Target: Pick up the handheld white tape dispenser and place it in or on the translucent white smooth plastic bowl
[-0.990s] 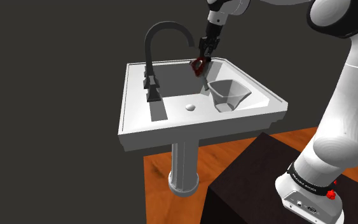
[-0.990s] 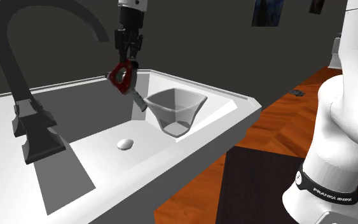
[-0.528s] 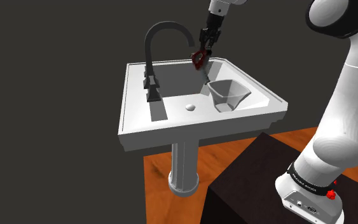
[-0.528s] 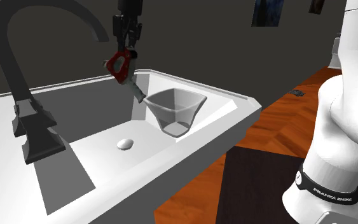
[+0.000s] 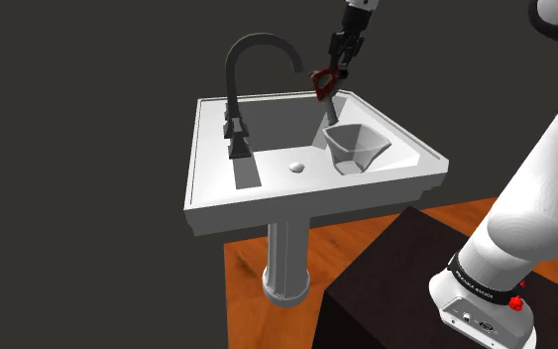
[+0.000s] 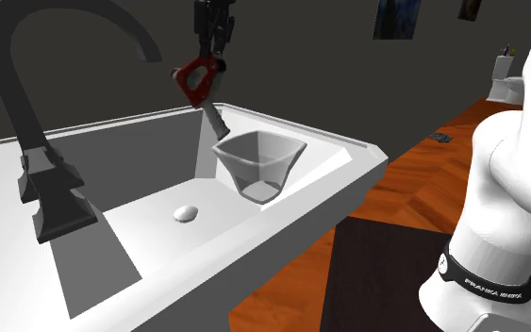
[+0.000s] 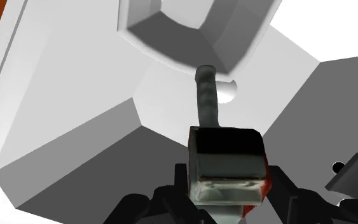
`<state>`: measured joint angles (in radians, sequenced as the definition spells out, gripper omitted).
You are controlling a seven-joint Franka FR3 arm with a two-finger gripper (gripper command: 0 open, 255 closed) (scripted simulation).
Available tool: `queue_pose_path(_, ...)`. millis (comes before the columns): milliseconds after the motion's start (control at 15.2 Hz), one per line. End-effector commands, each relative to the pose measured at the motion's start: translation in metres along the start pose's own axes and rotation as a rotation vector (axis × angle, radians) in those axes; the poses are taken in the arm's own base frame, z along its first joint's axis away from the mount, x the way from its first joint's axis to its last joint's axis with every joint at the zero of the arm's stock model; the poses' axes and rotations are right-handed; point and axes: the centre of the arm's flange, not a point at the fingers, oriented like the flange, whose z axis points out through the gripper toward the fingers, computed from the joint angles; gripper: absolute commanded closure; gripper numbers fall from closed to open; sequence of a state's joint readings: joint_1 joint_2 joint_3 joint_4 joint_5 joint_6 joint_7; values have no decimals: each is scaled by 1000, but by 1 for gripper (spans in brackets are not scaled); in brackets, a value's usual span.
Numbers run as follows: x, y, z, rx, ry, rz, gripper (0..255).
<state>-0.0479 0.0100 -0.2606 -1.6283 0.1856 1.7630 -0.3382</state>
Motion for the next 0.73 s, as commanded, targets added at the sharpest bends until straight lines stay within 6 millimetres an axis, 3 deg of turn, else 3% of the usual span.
queue_pose_path(0, -22, 4, -13, 1, -2, 0, 255)
queue_pose_path(462, -97, 15, -62, 1, -2, 0, 255)
queue_pose_path(660, -100, 18, -47, 1, -2, 0, 255)
